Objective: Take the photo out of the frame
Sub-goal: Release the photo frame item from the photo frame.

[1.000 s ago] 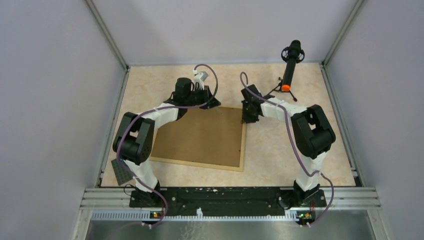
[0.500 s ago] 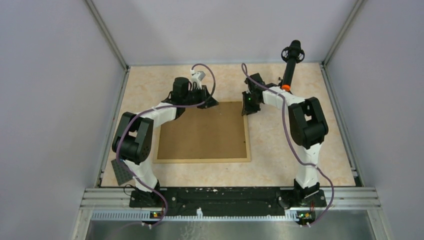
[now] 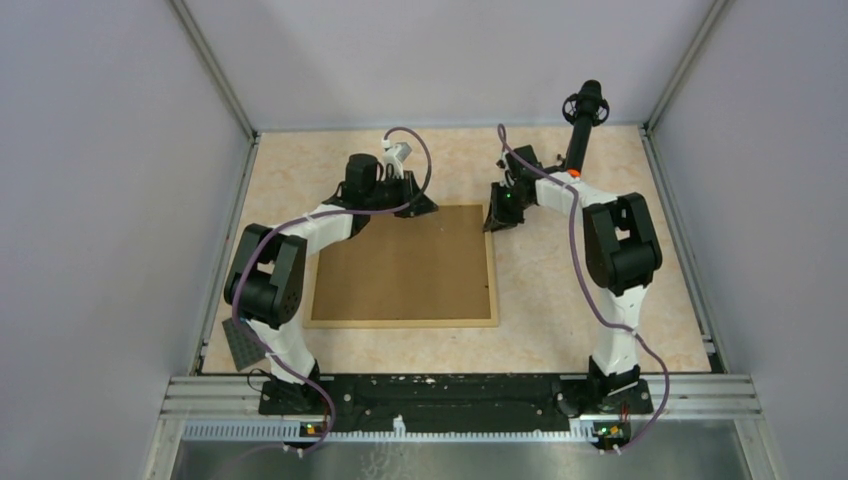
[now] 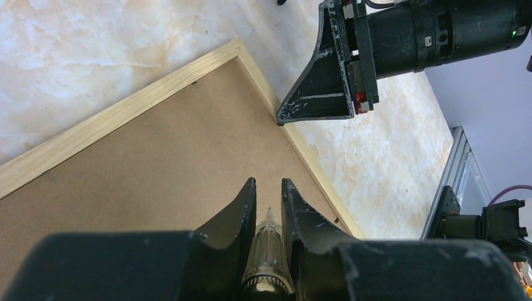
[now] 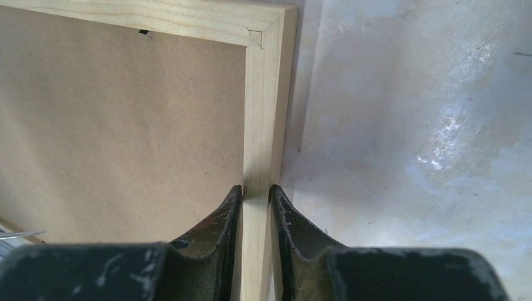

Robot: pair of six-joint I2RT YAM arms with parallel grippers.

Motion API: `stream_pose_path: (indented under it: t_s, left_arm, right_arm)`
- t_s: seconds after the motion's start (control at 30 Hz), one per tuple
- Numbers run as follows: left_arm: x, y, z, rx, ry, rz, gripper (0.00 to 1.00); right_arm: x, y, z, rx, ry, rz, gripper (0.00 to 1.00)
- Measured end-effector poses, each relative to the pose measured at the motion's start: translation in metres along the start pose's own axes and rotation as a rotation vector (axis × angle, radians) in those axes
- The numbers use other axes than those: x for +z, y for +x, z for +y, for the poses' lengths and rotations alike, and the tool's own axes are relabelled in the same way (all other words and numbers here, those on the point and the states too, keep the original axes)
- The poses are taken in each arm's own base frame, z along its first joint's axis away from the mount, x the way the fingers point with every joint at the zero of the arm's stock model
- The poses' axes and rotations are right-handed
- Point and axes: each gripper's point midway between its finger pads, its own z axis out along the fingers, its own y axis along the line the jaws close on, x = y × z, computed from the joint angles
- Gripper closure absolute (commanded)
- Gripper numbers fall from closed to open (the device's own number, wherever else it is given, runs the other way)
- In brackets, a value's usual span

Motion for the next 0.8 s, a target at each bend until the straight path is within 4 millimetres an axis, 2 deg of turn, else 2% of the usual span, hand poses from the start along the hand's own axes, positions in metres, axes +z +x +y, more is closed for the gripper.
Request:
stream_pose_path:
  t_s: [0.1, 0.2, 0.3, 0.47, 0.53, 0.63, 0.7, 0.8]
  left_arm:
    - [0.0001, -0.0017, -0.0015, 0.002, 0.005, -0.002, 1.00]
    - [0.0003, -0.0018, -0.0015, 0.000, 0.006, -0.001, 1.00]
    - [0.0017, -0.0009, 0.0000, -0.004, 0.005, 0.002, 1.00]
    - [0.0028, 0.0012, 0.0019, -0.009, 0.002, 0.007, 1.00]
    - [0.0028, 0.0011, 0.0020, -0.009, 0.002, 0.006, 1.00]
    - [0.0028, 0.0011, 0.0020, -0.008, 0.002, 0.006, 1.00]
    - [0.0028, 0.0011, 0.0020, -0.008, 0.002, 0.006, 1.00]
    - [0.0027, 0.0010, 0.0021, -0.008, 0.002, 0.006, 1.00]
  right_arm:
    - [0.0002, -0.0006, 0.0004, 0.007, 0.001, -0.003, 0.52]
    - [0.0010, -0.0018, 0.0020, 0.005, 0.006, -0.011, 0.50]
    - [0.0025, 0.0004, 0.0026, -0.006, 0.028, -0.012, 0.53]
    - [0.0065, 0.0035, 0.0040, -0.049, 0.105, -0.031, 0.62]
    - [0.0078, 0.0049, 0.0042, -0.067, 0.137, -0.038, 0.69]
    - [0.0075, 0.0051, 0.0016, -0.079, 0.177, -0.047, 0.84]
    - [0.0059, 0.0048, -0.0007, -0.070, 0.190, -0.048, 1.00]
    - [0.0037, 0.0043, -0.0027, -0.058, 0.201, -0.046, 1.00]
